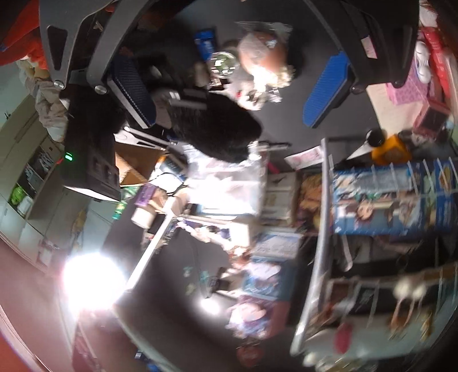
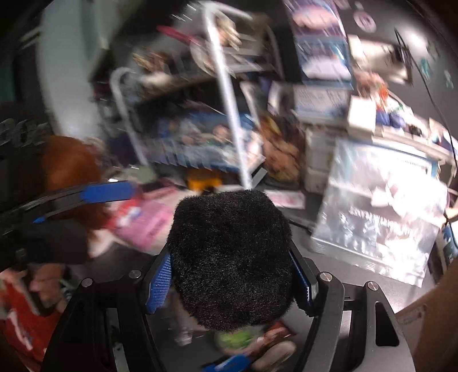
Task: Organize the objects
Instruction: 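Carry the pom-pom into the cardboard box and open the right gripper, then move the right gripper back to the blue chocolate bar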
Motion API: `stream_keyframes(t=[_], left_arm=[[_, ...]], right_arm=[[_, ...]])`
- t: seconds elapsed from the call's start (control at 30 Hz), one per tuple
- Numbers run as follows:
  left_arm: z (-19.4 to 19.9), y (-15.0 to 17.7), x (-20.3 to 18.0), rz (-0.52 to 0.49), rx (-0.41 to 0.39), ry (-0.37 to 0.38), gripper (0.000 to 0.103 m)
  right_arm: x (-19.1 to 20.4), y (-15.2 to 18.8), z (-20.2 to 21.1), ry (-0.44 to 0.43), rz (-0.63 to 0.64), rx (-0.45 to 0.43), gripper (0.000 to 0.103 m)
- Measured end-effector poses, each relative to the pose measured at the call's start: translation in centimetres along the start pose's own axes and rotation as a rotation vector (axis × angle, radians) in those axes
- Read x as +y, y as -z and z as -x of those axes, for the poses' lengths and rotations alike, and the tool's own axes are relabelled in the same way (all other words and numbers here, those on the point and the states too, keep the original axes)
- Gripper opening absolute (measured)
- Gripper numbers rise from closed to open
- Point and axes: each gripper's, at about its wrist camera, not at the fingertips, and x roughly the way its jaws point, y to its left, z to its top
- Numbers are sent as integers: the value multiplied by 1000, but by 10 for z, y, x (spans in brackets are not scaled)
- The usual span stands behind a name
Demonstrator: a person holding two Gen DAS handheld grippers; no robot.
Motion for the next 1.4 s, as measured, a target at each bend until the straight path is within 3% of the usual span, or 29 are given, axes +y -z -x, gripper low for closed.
stream_keyframes(t=[0.13,0.3,0.43,0.57,0.8,0.97,1.1,1.17,1.4], left_arm=[[3,-9,-33,-27,14,32,100],[-5,-24,-84,-75,20,109,84],[-24,-43,-127,-108,37,168,64],[-60,-61,-164,-140,91,188,60],[-134,-80,-194,-117,232,235,59],[-164,-83,-194,-90,293,262,59],[-174,-85,-199,-115,309,240,65],[-175,-86,-197,-123,306,206,86],[-147,-93,-176,-112,226,182,87]], right_arm=[[16,-4,46,-43,49,-59,67],[9,-5,101,3,99,-121,67],[-21,-3,138,66,92,-143,67],[-57,-1,165,104,33,-142,67],[-122,4,183,156,-86,-73,67],[-142,4,179,224,-98,-19,68],[-149,3,176,272,-91,8,78],[-151,2,175,277,-103,5,92],[-148,-1,169,310,-99,6,94]])
